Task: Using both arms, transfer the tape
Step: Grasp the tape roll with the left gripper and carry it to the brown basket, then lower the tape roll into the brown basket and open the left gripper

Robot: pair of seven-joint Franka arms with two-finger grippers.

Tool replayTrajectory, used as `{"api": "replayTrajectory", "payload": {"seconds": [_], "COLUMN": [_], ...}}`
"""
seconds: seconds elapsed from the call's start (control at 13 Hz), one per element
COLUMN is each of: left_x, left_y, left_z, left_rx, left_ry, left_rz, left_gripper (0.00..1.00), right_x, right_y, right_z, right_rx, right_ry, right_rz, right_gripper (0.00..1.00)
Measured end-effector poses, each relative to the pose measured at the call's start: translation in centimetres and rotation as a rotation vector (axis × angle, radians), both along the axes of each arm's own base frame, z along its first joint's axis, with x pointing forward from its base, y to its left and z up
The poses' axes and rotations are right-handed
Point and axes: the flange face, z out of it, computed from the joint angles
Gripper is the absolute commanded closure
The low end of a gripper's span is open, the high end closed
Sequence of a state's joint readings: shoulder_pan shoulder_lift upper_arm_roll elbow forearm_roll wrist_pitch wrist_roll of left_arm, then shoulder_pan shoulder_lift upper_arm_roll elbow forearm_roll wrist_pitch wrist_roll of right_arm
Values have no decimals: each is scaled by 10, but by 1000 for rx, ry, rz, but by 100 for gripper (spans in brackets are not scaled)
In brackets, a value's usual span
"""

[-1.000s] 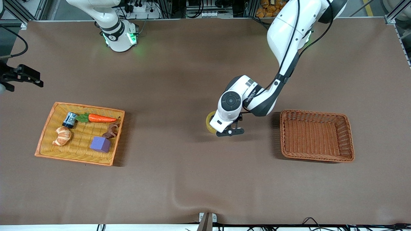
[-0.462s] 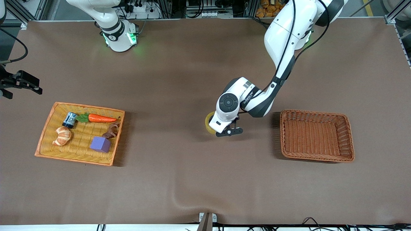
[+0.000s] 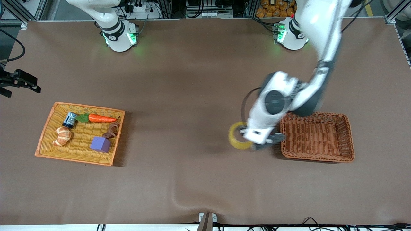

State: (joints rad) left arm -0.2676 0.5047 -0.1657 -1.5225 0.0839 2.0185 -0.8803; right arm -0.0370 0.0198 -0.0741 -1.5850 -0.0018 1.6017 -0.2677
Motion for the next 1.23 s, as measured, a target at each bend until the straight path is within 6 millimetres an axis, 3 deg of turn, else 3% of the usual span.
{"api": "replayTrajectory", "payload": {"seconds": [0.08,0.23,0.31,0.46,0.77,1.0,1.15,1.23], "left_x": [6,13,14,14,-1,-19,-21,-21], "left_y": [46,128,159,203,254,261,261,261], "left_z": [9,-5,-18,-45,-103,-135,-140,-140], "left_rx": [8,24,26,24,2,-8,-9,-10], "left_ry": [4,43,64,91,73,58,57,55], "left_rz": [38,95,123,147,119,124,124,124], "left_gripper": [100,100,100,100,100,96,91,82], "right_x": [0,0,0,0,1,1,1,2], "right_y": [0,0,0,0,5,10,10,10], "right_z": [0,1,1,2,3,3,3,3], "right_rx": [0,0,0,0,0,0,0,0], "right_ry": [0,-1,-2,-3,-6,-8,-9,-10], "right_rz": [0,-1,-1,1,15,24,0,-28], "right_gripper": [0,0,0,0,0,0,0,0]}}
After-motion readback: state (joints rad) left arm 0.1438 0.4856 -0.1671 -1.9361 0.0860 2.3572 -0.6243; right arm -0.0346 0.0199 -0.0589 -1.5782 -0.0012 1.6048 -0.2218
